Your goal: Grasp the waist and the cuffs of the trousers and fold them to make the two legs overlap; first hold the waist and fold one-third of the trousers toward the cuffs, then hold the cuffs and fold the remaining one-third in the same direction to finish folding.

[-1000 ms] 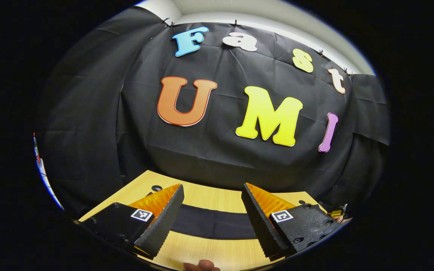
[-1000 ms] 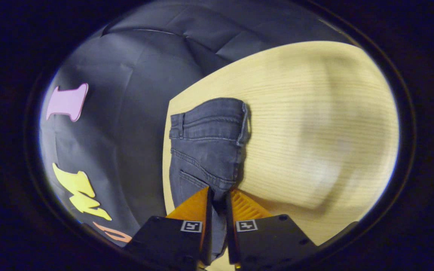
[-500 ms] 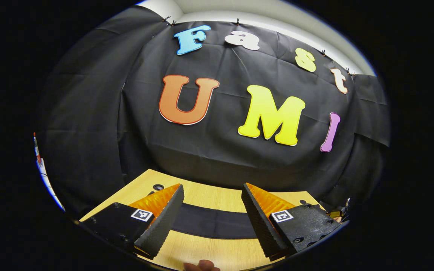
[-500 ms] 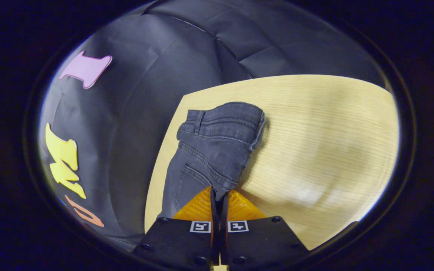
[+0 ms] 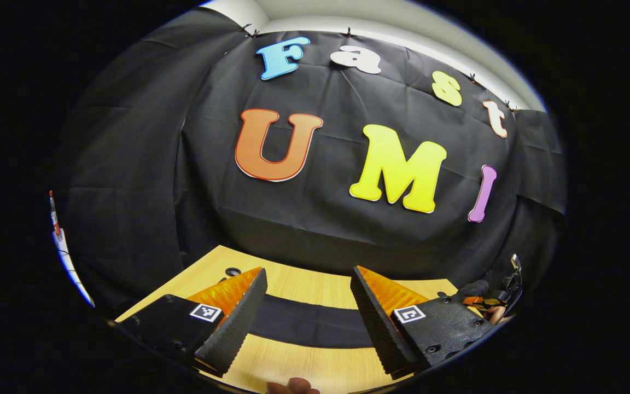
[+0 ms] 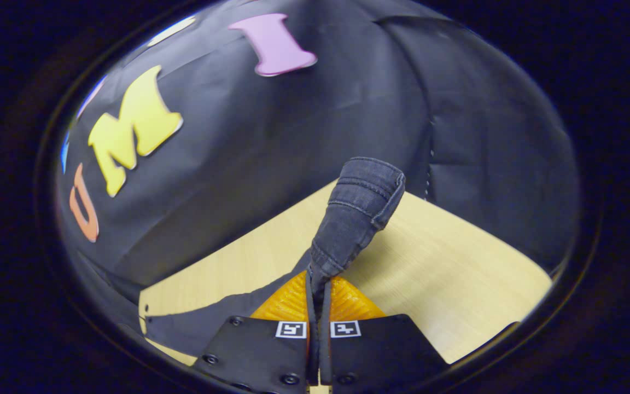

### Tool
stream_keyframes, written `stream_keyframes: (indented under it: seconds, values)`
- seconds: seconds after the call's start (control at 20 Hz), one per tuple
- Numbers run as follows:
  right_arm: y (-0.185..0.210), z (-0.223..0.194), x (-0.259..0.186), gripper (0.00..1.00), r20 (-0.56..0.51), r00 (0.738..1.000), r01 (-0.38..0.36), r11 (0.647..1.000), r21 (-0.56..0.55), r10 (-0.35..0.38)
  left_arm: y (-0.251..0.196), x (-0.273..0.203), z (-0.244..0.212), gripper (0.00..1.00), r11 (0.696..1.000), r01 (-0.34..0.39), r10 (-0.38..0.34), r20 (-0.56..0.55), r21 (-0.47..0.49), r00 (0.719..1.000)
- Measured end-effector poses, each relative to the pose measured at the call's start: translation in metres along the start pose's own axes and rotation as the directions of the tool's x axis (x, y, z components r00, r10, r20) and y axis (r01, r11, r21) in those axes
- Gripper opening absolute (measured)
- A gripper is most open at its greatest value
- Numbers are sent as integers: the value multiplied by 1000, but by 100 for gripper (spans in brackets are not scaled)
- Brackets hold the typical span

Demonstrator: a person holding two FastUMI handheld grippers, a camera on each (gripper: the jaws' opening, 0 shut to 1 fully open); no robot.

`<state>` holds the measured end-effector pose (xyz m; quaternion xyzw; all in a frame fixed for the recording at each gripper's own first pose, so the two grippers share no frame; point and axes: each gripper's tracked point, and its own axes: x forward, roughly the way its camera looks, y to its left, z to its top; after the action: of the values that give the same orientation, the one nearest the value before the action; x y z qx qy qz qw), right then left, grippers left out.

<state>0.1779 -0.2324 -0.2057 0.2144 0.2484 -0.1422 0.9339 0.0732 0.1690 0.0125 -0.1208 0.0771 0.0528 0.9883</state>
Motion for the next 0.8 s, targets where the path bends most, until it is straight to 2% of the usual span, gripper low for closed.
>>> stream_keyframes:
  seconds: [0.15,0.3,0.55,0.8]
  values:
    - [23,2,-9,2,33,999,-33,984,-173,39,7,-2,1,98,1000,-14,14,2,-11,1000]
    - [47,10,-20,1,50,995,-67,939,-338,89,15,-5,1,98,999,-28,28,8,-26,1000]
    - [87,5,-32,1,42,982,-124,801,-586,183,27,-8,-2,98,998,-53,53,13,-34,999]
    - [110,-3,-36,1,-4,964,-192,684,-703,266,40,-10,-5,98,997,-67,68,14,-45,998]
